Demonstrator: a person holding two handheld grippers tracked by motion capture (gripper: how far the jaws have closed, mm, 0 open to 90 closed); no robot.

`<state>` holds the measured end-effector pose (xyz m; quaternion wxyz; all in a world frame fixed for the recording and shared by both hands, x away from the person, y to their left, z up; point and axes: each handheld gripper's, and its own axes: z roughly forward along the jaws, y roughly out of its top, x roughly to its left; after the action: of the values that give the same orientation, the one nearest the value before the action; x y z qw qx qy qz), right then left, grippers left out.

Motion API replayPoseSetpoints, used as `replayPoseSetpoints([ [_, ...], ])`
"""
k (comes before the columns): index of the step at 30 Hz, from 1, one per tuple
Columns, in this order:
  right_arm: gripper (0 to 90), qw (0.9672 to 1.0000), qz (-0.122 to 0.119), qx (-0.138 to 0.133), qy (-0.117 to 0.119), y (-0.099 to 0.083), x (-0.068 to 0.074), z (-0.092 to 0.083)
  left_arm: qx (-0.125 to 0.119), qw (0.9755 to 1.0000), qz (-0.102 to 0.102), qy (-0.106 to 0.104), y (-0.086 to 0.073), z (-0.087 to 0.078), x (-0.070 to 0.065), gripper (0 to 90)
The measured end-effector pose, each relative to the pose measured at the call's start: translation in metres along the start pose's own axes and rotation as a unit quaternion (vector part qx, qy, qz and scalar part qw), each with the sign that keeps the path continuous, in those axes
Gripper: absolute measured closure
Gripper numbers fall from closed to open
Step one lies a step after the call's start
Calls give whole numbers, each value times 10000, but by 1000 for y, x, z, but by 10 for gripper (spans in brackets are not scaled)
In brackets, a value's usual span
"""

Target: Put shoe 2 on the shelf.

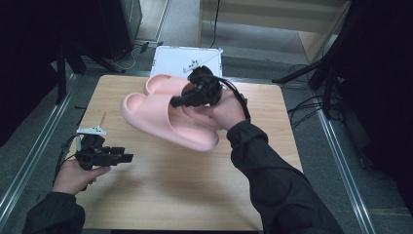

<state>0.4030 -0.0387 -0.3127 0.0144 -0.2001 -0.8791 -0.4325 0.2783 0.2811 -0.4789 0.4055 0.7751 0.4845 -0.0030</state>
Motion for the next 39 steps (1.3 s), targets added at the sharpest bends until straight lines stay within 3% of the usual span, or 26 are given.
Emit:
replayPoseSetpoints([
  [4,766,9979,125,87,-632,16,-23,2,42,9999,93,-47,2,4,-3,413],
  [8,766,9910,472,82,-1247,29,-48,8,69,9998,138,-117,4,7,-5,413],
  [11,765,9857,666,136,-1539,38,-65,17,116,9996,181,-165,5,9,-5,413],
  [13,765,9792,867,155,-1829,43,-75,24,129,9995,209,-218,6,11,-5,413],
  [16,764,9665,1289,56,-2218,48,-89,33,132,9993,233,-267,8,13,-6,413],
  [20,765,9473,1808,-120,-2642,54,-103,43,155,9990,280,-304,10,15,-8,413],
  [22,764,9356,1975,-131,-2924,59,-108,50,154,9988,293,-354,12,17,-9,413],
  [24,764,9288,2053,-94,-3085,63,-110,56,168,9986,322,-378,12,18,-8,413],
  [29,761,9100,2457,-349,-3323,68,-114,66,192,9984,315,-426,15,21,-8,413],
  [31,760,9064,2530,-438,-3355,69,-115,70,185,9984,313,-439,16,22,-9,419],
  [36,760,8892,2643,-433,-3710,69,-115,77,217,9982,349,-440,17,23,-9,420],
  [38,758,8849,2724,-495,-3745,70,-115,78,222,9982,351,-436,17,24,-9,420],
  [39,757,8850,2708,-485,-3755,70,-115,79,220,9982,349,-429,17,24,-9,420],
])
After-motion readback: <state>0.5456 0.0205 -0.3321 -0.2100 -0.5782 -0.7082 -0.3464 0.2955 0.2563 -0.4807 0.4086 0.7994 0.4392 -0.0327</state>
